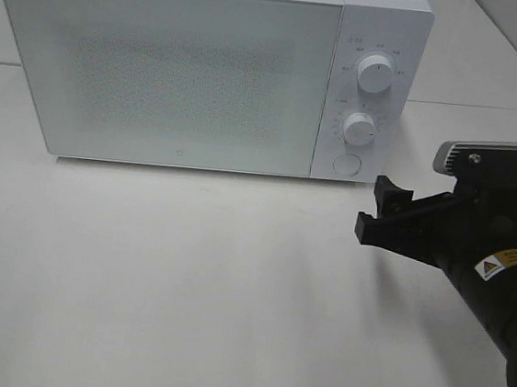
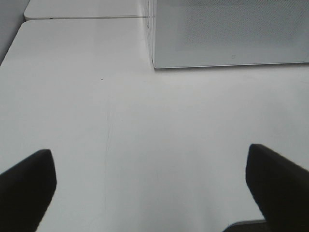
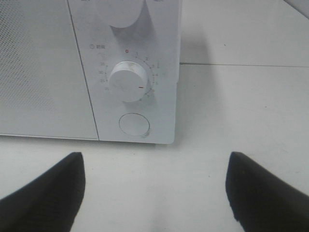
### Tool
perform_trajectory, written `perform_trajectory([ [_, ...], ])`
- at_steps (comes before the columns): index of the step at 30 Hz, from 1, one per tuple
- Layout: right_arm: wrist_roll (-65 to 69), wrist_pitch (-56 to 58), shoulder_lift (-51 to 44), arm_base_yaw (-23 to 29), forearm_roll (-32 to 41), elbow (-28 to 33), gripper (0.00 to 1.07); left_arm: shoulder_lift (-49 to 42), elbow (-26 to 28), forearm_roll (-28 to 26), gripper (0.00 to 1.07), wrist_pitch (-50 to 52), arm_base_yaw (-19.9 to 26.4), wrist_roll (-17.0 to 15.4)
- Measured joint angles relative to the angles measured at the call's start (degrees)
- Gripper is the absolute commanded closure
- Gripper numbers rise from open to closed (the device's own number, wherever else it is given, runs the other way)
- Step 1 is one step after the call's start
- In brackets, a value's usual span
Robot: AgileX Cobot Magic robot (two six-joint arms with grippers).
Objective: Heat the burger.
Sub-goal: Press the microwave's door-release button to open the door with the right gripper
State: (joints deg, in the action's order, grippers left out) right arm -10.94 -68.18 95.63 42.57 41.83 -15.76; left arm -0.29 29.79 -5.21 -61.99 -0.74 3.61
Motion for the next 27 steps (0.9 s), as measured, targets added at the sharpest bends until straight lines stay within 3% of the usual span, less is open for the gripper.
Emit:
perform_trajectory([
  [12, -1.32, 1.83, 1.95, 1.26, 1.89, -4.35, 0.32, 0.00, 0.00, 0.00, 0.06, 0.00, 0.00, 0.00],
  [17, 0.06, 2.18, 1.95, 1.26, 1.89, -4.76, 0.38, 0.00, 0.00, 0.00, 0.06, 0.00, 0.00, 0.00],
  [22, 11.97, 2.18, 1.95, 1.26, 1.89, -4.76, 0.61, 0.00, 0.00, 0.00, 0.06, 0.00, 0.00, 0.00],
  [25, 19.60, 2.18, 1.95, 1.26, 1.89, -4.76, 0.66, 0.00, 0.00, 0.00, 0.06, 0.00, 0.00, 0.00],
  [27, 32.37, 2.18, 1.95, 1.26, 1.89, -4.76, 0.84, 0.00, 0.00, 0.00, 0.06, 0.00, 0.00, 0.00],
])
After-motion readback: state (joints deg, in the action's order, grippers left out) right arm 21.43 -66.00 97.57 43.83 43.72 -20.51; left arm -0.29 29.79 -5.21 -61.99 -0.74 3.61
